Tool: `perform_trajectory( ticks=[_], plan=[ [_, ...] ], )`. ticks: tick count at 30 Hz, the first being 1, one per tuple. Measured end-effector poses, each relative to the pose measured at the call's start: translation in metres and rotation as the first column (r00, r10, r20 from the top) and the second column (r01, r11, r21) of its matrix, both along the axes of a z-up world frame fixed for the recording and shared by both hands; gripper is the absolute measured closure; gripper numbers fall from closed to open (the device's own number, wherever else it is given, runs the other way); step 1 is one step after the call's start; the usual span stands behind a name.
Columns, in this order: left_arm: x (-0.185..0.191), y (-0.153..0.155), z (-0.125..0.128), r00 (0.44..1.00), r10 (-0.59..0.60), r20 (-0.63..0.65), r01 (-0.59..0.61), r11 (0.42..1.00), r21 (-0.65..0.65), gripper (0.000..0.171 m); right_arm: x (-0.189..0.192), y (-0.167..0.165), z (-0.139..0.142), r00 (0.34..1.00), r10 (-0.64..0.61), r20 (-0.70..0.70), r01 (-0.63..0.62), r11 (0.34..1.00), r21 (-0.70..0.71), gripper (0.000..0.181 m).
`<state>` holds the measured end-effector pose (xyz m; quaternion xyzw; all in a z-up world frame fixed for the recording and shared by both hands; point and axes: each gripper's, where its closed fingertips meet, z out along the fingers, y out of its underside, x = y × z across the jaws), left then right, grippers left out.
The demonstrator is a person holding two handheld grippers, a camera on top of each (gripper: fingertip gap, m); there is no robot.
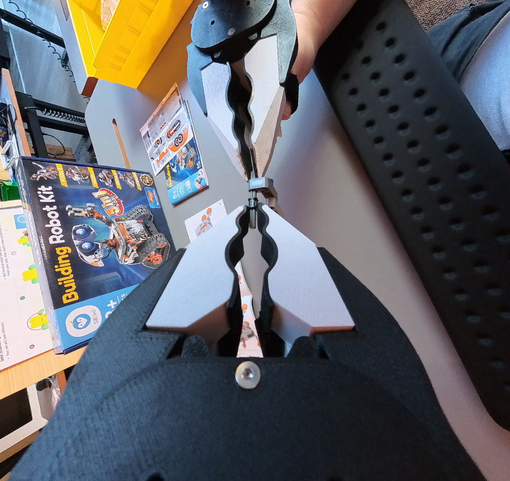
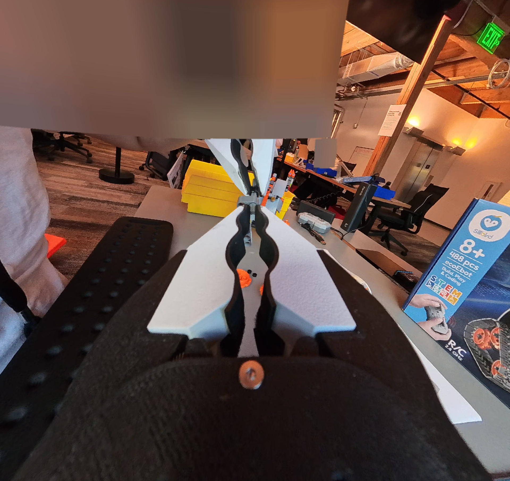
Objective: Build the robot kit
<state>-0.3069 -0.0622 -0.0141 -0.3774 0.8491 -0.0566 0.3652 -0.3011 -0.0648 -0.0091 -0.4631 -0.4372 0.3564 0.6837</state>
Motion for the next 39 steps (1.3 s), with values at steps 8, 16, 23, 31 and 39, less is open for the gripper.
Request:
perform_trajectory(
  ticks=[8, 16, 23, 31, 39],
  plan=[
    [0.0, -0.002, 0.001, 1.0, -0.004, 0.002, 0.004, 1.0, 0.003, 0.168, -0.001, 0.0, -0.001, 1.0, 0.002, 0.009, -0.002, 1.0, -0.004, 0.178],
    [0.001, -0.001, 0.0, 1.0, -0.005, 0.004, 0.005, 1.0, 0.004, 0.168, -0.001, 0.0, -0.003, 1.0, -0.002, 0.012, 0.002, 1.0, -0.013, 0.178],
    [0.001, -0.001, -0.002, 1.0, -0.008, 0.006, 0.008, 1.0, 0.016, 0.168, -0.002, 0.001, -0.004, 1.0, 0.001, 0.016, -0.001, 1.0, -0.026, 0.178],
    [0.001, 0.001, -0.011, 1.0, -0.005, -0.021, 0.005, 1.0, 0.017, 0.169, -0.002, 0.0, -0.002, 1.0, 0.009, 0.009, -0.009, 1.0, -0.028, 0.178],
    [0.004, 0.005, -0.036, 0.998, 0.01, -0.057, -0.013, 0.999, -0.052, 0.169, -0.004, 0.002, -0.011, 0.992, -0.019, 0.122, 0.017, 1.0, 0.016, 0.179]
  ],
)
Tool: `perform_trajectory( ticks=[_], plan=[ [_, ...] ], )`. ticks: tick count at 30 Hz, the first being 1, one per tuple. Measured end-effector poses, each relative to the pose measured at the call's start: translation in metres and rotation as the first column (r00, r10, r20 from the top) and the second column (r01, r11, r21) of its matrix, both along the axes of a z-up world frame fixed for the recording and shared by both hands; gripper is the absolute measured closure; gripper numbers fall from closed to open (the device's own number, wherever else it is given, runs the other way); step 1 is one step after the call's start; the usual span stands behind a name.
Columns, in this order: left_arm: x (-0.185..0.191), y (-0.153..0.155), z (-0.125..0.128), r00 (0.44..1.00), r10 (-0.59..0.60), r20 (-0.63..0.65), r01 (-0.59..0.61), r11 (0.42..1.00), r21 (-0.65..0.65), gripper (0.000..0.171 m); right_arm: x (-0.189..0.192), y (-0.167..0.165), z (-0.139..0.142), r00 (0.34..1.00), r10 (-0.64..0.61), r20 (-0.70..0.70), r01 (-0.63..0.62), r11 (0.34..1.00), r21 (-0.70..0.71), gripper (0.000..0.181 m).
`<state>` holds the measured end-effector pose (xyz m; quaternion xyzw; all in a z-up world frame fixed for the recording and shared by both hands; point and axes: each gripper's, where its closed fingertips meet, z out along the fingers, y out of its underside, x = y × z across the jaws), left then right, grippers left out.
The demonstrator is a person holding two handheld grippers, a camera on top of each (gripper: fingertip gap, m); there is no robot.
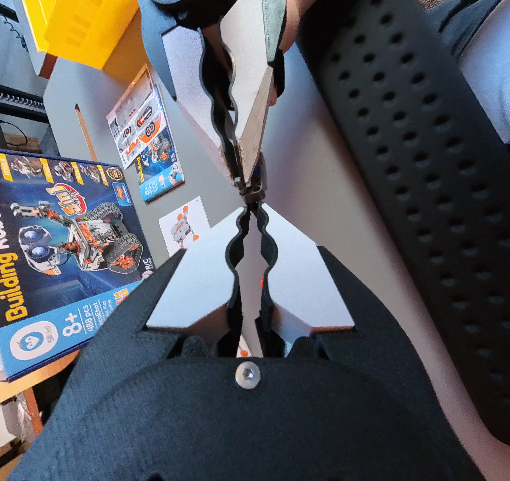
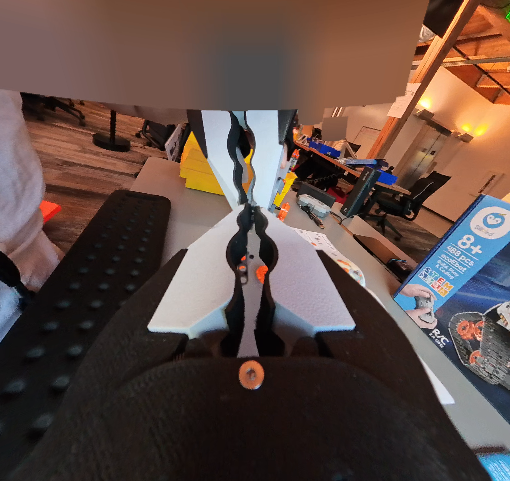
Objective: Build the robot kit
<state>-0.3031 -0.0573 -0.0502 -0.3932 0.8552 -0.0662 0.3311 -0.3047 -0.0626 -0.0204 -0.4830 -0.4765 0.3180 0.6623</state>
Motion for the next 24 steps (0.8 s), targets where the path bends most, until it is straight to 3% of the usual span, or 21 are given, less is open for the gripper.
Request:
perform_trajectory(
  ticks=[11, 13, 15, 20, 24],
  plan=[
    [0.006, 0.009, 0.016, 0.994, 0.047, 0.099, -0.042, 0.997, -0.058, 0.168, 0.011, 0.021, -0.014, 0.999, -0.014, 0.033, 0.018, 0.991, -0.13, 0.181],
    [0.003, 0.018, 0.017, 0.994, 0.06, 0.091, -0.059, 0.998, -0.006, 0.168, 0.012, 0.02, -0.01, 1.0, -0.01, -0.001, 0.01, 0.992, -0.126, 0.181],
    [0.0, 0.021, 0.013, 0.996, 0.063, 0.068, -0.064, 0.998, 0.019, 0.168, 0.014, 0.026, -0.01, 0.999, -0.028, -0.018, 0.025, 0.987, -0.162, 0.157],
    [-0.006, 0.03, 0.004, 0.997, 0.08, -0.003, -0.08, 0.991, 0.107, 0.168, 0.01, 0.029, -0.007, 0.992, 0.035, -0.121, -0.073, 0.943, -0.325, 0.131],
    [-0.003, 0.033, 0.001, 0.996, 0.082, -0.035, -0.076, 0.985, 0.155, 0.168, -0.001, 0.032, -0.016, 0.996, 0.007, -0.092, -0.042, 0.924, -0.379, 0.133]
  ],
)
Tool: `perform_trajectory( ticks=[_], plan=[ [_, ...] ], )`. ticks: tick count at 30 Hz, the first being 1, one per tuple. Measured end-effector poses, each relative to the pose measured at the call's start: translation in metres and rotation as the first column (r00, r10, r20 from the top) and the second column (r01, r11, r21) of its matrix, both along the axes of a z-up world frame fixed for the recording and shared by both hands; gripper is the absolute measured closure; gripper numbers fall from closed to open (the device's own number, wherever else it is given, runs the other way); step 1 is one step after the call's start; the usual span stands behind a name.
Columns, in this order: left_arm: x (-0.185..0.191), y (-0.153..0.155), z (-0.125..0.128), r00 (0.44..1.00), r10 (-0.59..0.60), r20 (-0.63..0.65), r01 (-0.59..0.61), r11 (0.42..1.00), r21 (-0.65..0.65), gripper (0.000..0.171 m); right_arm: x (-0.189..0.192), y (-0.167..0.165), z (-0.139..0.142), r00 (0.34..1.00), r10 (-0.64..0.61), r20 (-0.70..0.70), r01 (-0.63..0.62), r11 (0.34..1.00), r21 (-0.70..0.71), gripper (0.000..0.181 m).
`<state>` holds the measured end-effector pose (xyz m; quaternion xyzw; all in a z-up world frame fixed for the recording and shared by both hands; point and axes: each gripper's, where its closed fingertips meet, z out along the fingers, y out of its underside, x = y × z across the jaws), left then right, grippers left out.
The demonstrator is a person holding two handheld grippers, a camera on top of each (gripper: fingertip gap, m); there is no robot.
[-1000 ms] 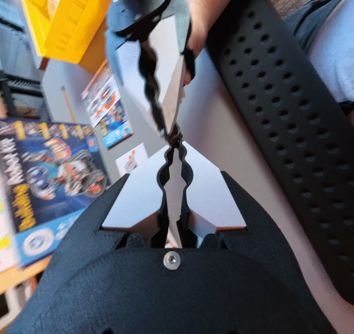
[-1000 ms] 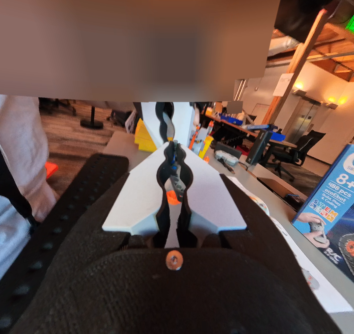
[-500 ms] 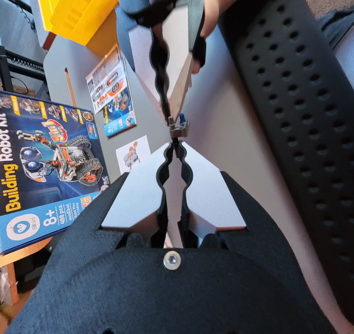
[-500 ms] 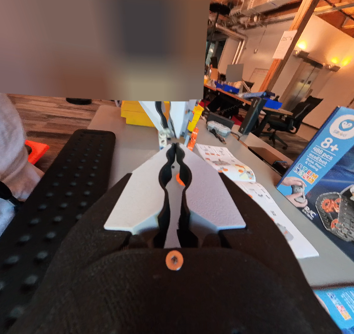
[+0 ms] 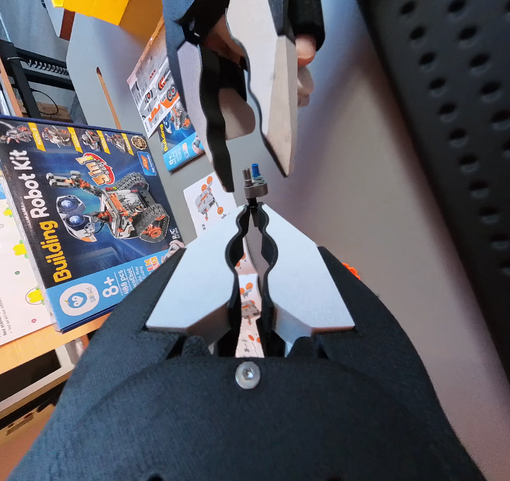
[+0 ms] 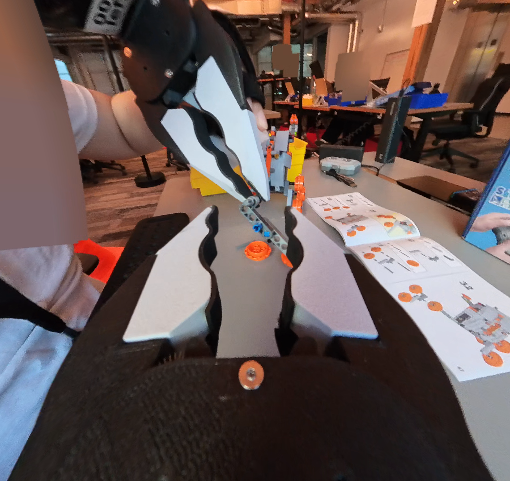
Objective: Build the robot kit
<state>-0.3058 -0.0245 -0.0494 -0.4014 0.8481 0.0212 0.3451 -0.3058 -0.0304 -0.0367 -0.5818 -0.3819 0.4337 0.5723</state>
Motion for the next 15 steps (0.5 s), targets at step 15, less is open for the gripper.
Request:
perform_trajectory(
  ticks=[15],
  plan=[
    [0.0013, 0.0011, -0.0018, 0.997, 0.026, -0.072, -0.026, 1.0, 0.006, 0.168, 0.0005, 0.0051, -0.0105, 0.948, -0.216, 0.232, 0.137, 0.939, 0.316, 0.167]
  ],
)
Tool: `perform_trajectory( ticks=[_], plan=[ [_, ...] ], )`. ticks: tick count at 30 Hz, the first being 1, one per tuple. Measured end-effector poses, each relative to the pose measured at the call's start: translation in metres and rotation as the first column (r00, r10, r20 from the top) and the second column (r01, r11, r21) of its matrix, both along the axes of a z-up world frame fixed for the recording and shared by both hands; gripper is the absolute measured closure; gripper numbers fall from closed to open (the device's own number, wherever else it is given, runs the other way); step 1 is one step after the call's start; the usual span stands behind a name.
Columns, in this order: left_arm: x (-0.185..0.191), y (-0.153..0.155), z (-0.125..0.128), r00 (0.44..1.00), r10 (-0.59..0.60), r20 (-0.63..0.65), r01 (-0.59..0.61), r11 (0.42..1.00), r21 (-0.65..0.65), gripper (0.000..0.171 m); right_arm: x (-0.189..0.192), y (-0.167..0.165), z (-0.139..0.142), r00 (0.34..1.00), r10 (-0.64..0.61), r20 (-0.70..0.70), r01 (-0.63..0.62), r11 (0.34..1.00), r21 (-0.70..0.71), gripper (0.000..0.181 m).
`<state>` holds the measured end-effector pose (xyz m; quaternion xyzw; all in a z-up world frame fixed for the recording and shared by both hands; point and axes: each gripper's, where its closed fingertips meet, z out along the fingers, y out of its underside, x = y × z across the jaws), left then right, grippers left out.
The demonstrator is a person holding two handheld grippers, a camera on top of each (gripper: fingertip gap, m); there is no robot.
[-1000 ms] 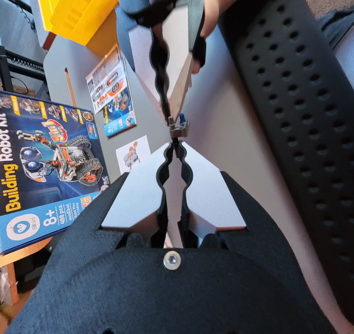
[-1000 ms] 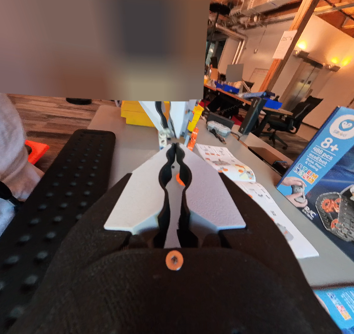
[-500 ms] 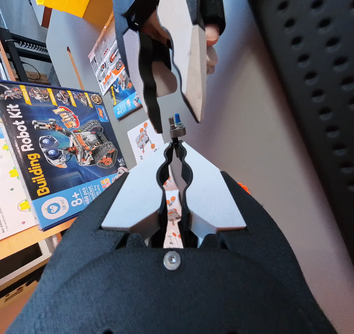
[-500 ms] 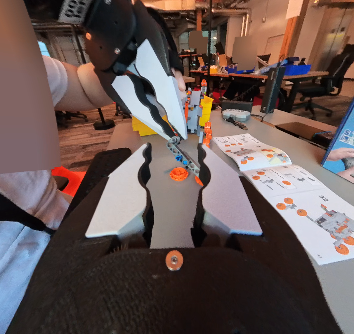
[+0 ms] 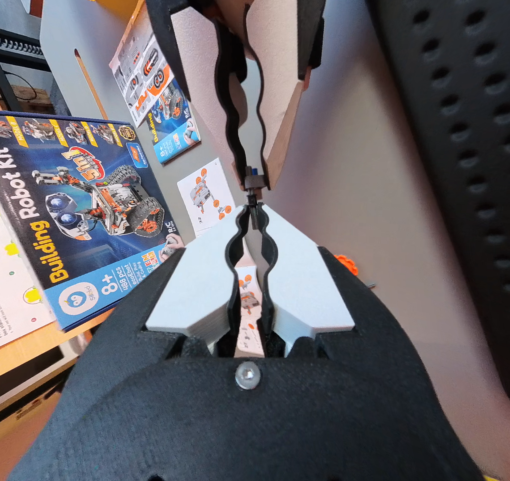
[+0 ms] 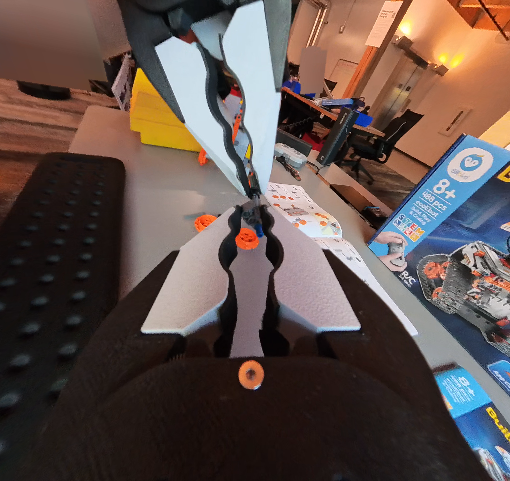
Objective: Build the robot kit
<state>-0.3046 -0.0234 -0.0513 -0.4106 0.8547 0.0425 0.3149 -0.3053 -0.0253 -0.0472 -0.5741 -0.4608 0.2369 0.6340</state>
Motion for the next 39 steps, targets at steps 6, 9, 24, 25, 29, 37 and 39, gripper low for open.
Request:
perform_trajectory(
  ticks=[6, 9, 24, 25, 29, 37, 39],
  plan=[
    [-0.002, -0.002, 0.017, 0.99, 0.092, 0.104, -0.077, 0.986, -0.146, 0.163, 0.004, -0.012, 0.025, 0.993, 0.035, -0.116, -0.026, 0.997, 0.077, 0.168],
    [-0.011, -0.004, 0.025, 0.955, 0.22, 0.198, -0.119, 0.899, -0.422, 0.146, 0.013, -0.021, 0.042, 0.981, 0.061, -0.186, -0.037, 0.99, 0.133, 0.169],
    [0.013, -0.024, 0.069, 0.625, 0.59, 0.511, 0.399, 0.321, -0.859, 0.17, 0.016, -0.025, 0.054, 0.97, 0.063, -0.235, -0.006, 0.971, 0.237, 0.169],
    [0.012, -0.024, 0.069, 0.621, 0.592, 0.514, 0.403, 0.322, -0.857, 0.17, 0.015, -0.025, 0.055, 0.969, 0.064, -0.238, -0.005, 0.97, 0.241, 0.169],
    [0.011, -0.021, 0.069, 0.607, 0.607, 0.513, 0.418, 0.306, -0.855, 0.159, 0.013, -0.024, 0.057, 0.966, 0.059, -0.253, 0.003, 0.971, 0.24, 0.169],
    [0.014, -0.015, 0.068, 0.554, 0.671, 0.494, 0.501, 0.205, -0.841, 0.167, 0.015, -0.017, 0.057, 0.964, 0.014, -0.265, 0.049, 0.972, 0.231, 0.169],
    [0.015, -0.015, 0.069, 0.554, 0.674, 0.489, 0.52, 0.179, -0.835, 0.17, 0.016, -0.014, 0.056, 0.964, 0.001, -0.266, 0.062, 0.971, 0.23, 0.169]
  ],
)
